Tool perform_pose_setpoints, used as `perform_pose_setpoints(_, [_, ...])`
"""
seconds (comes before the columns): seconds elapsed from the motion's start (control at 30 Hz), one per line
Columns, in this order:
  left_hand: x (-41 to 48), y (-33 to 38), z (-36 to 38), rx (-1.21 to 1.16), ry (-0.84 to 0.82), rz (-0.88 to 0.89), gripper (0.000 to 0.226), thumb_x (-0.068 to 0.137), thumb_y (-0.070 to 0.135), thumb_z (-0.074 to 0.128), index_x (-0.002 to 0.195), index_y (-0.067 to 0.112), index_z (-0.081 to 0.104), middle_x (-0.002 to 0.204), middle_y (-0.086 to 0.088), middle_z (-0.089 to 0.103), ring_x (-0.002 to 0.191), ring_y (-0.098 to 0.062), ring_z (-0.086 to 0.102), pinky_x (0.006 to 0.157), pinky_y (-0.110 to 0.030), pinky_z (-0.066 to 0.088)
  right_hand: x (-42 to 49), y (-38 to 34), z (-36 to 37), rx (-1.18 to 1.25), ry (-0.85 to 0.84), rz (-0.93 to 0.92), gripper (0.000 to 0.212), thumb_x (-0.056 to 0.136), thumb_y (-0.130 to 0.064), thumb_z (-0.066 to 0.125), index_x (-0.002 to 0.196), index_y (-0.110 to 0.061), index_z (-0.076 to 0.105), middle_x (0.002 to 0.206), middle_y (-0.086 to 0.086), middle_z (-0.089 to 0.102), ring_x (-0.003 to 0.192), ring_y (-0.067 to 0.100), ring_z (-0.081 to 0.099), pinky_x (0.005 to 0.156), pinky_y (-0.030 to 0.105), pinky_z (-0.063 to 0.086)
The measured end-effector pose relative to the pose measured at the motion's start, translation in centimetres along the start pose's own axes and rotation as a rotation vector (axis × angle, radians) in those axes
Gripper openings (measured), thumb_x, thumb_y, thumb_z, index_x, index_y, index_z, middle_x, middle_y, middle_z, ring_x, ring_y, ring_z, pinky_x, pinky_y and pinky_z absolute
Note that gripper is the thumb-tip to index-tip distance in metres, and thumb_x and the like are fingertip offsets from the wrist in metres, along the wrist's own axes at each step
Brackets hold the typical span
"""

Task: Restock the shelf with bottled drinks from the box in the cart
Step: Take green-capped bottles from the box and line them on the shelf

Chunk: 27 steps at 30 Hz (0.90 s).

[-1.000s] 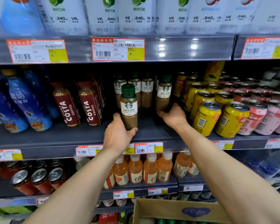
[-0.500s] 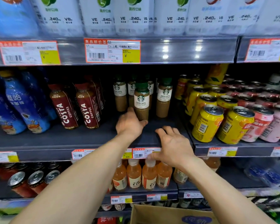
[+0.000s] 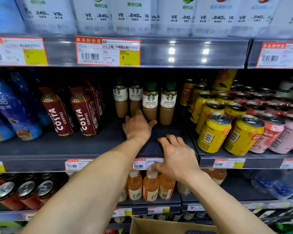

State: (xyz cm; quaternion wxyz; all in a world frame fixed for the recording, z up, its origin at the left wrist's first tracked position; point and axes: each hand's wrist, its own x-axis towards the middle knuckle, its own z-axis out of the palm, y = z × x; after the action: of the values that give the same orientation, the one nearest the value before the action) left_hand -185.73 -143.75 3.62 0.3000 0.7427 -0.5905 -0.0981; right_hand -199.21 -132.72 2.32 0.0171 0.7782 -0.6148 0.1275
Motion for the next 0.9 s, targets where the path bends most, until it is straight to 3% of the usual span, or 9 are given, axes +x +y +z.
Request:
perform_pose_setpoints(0.4, [0.2,0.2,0.2,0.023,-0.011,0.010,0.061,0.078,0.065,0.069,0.113,0.017,0.052,0.118,-0.010,0.065,0.123,-0.033,0.046,0.095,-0.045,0.039,0.0,0.1,0.3,-0.008,0.024,-0.005,0.100,0.059,-0.080,0.069,0.141,-0.030,0.041,0.140,-0.003,0.044,0.128,0.022,0.041,0.098,0.037,0.044])
perform_pose_setpoints(0.63, [-1.4,-0.8,-2.1,-0.008,-0.160,0.061,0.052,0.087,0.044,0.068,0.124,0.012,0.052,0.125,-0.014,0.061,0.122,-0.035,0.051,0.096,-0.040,0.047,0.2,0.1,0.3,-0.032,-0.004,0.000,0.101,0.056,-0.084,0.066,0.139,-0.030,0.042,0.135,-0.003,0.047,0.125,0.023,0.043,0.096,0.038,0.045])
perform_pose_setpoints(0.77, [-4.5,-2.3,-4.7,0.071,-0.297,0.210,0.057,0.089,0.058,0.060,0.130,0.018,0.057,0.130,-0.008,0.062,0.123,-0.030,0.054,0.096,-0.035,0.047,0.1,0.1,0.0,-0.041,-0.040,0.007,0.100,0.057,-0.084,0.066,0.138,-0.030,0.042,0.132,-0.002,0.048,0.124,0.023,0.044,0.096,0.039,0.046])
perform_pose_setpoints(0.9, [-8.9,-4.1,-7.4,0.195,-0.422,0.326,0.068,0.087,0.073,0.048,0.131,0.023,0.057,0.133,-0.005,0.060,0.125,-0.026,0.051,0.100,-0.040,0.045,-0.2,-0.2,-0.6,-0.063,-0.088,-0.008,0.094,0.068,-0.077,0.066,0.143,-0.026,0.040,0.140,0.002,0.045,0.132,0.027,0.042,0.103,0.041,0.043])
